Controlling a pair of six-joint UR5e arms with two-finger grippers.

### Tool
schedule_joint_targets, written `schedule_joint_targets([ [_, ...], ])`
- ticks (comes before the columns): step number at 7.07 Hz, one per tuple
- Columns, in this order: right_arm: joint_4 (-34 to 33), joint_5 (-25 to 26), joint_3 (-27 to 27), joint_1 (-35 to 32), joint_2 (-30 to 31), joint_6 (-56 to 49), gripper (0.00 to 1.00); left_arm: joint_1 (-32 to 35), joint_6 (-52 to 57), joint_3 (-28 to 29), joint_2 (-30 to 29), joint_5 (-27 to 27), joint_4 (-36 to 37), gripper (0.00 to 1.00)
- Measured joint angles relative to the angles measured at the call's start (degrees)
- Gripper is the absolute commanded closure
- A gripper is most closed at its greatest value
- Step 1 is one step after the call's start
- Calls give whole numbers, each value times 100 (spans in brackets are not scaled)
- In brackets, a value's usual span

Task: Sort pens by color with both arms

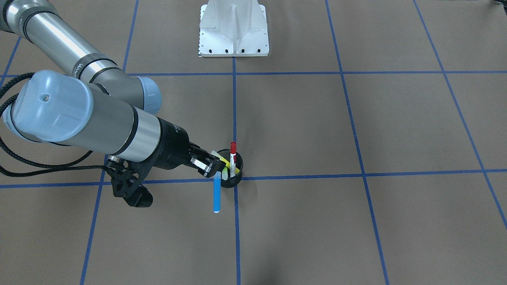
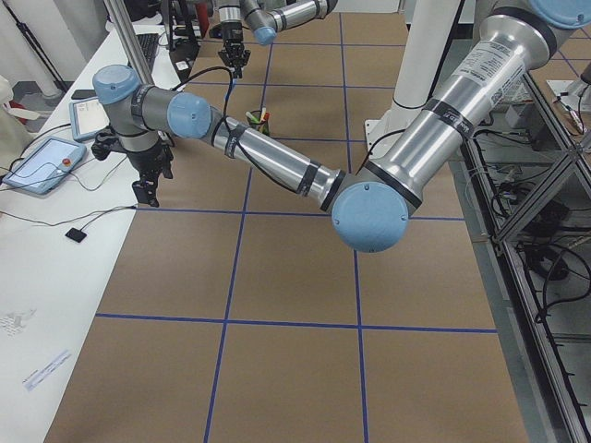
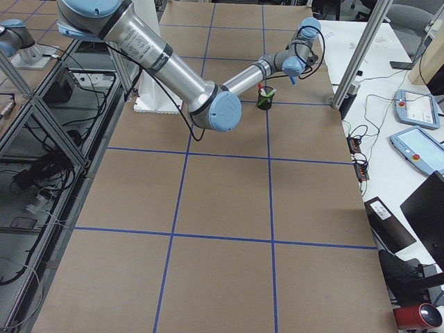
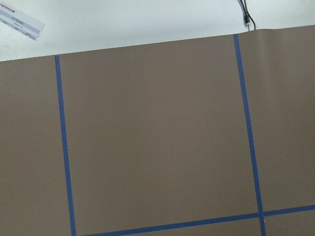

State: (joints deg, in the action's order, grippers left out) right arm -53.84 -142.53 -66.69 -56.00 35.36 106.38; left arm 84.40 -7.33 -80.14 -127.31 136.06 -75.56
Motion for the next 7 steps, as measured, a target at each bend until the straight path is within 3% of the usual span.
schedule_joint_targets([
  [3,905,2068,72,279,453,-1360,74,-1017,-2175,-995,-5,-2,-4,1],
  [5,1187,2571,242,608,532,-1506,71,-1877,-3929,-1631,-131,-25,-44,1],
  [7,1229,2630,328,725,587,-1818,71,-2662,-5516,-1813,-480,-211,-318,1],
])
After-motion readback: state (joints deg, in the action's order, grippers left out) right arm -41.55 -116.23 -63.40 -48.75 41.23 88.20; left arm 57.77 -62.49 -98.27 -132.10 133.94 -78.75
